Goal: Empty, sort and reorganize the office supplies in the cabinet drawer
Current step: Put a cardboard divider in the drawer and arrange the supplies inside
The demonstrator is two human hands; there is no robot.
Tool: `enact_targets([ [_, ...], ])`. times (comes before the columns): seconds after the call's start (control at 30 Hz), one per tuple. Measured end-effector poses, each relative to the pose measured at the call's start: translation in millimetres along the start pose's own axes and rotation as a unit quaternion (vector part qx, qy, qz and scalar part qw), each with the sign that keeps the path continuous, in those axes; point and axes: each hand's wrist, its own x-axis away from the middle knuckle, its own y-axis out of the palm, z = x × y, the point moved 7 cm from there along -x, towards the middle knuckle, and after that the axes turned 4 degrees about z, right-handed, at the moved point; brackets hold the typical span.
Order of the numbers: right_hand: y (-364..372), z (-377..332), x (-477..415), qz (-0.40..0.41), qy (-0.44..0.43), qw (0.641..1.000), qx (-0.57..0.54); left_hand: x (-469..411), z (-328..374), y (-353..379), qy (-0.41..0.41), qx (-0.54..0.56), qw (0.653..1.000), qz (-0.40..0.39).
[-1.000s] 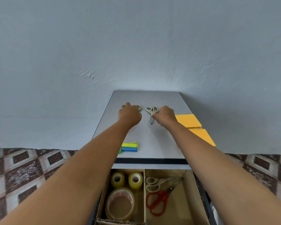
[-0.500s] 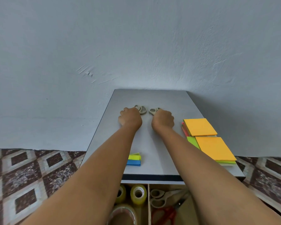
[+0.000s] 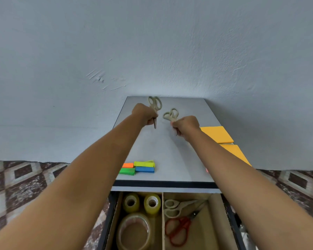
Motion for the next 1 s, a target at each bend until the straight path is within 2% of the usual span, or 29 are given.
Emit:
enact_targets([
  [0.1, -10, -3, 24, -0.027, 0.032, 0.984, -0.172, 31, 7, -5, -0.008, 0.065, 0.997, -0.034],
  [0.23, -32, -11, 72, -0.039, -0.002, 0.971, -0.237, 80, 5, -10, 0.002, 0.118, 0.991, -0.062],
  [0.37, -56, -1, 130, -0.057, -0.030, 0.966, -0.249, 137, -6, -18, 0.045, 0.137, 0.986, -0.088],
  [0.57, -81, 50, 199, -0.058, -0.037, 0.972, -0.225, 210, -56, -18, 0.068, 0.081, 0.986, -0.127],
  [0.77, -93, 135, 237, -0.055, 0.030, 0.983, -0.172, 246, -123, 7, 0.040, 0.013, 0.979, -0.198],
  [1.0, -108, 200, 252, 0.026, 0.086, 0.985, -0.146, 245, -175, 58, 0.019, -0.110, 0.966, -0.232],
])
